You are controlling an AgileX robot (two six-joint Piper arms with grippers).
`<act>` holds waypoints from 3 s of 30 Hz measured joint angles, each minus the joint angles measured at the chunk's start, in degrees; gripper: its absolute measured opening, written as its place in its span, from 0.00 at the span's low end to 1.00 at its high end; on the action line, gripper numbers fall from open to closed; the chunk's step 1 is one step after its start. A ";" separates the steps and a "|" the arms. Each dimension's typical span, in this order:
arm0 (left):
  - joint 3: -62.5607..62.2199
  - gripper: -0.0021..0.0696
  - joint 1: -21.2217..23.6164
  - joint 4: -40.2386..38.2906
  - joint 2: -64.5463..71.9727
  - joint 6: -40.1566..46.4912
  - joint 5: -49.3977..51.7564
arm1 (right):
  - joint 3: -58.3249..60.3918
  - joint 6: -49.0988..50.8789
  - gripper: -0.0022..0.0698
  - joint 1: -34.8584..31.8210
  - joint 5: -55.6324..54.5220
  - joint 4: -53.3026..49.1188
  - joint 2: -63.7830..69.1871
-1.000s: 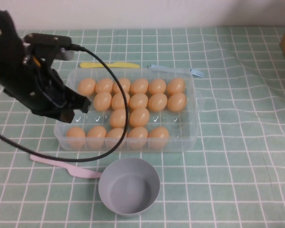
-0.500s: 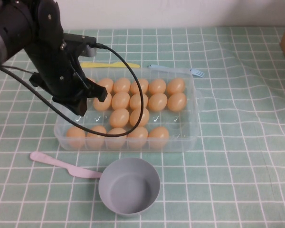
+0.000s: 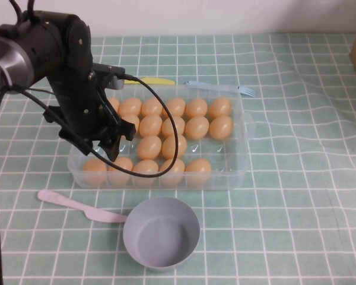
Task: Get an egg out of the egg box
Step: Pick up the egg from the plastic box
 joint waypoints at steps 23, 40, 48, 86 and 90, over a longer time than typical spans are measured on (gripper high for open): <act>-0.27 0.59 0.00 5.14 3.65 -11.00 -0.67 | 0.00 0.00 0.01 0.00 0.00 0.00 0.00; -0.27 0.59 0.00 5.37 4.70 -11.42 -0.67 | 0.00 0.00 0.01 0.00 0.00 0.00 0.00; -0.27 0.59 0.00 5.48 4.70 -11.42 -0.67 | 0.00 0.00 0.01 0.00 0.00 0.00 0.00; -0.27 0.59 0.50 5.56 6.28 -14.58 -2.11 | 0.00 0.00 0.01 0.00 0.00 0.00 0.00; -0.27 0.59 0.50 5.60 6.91 -14.67 -2.12 | 0.00 0.00 0.01 0.00 0.00 0.00 0.00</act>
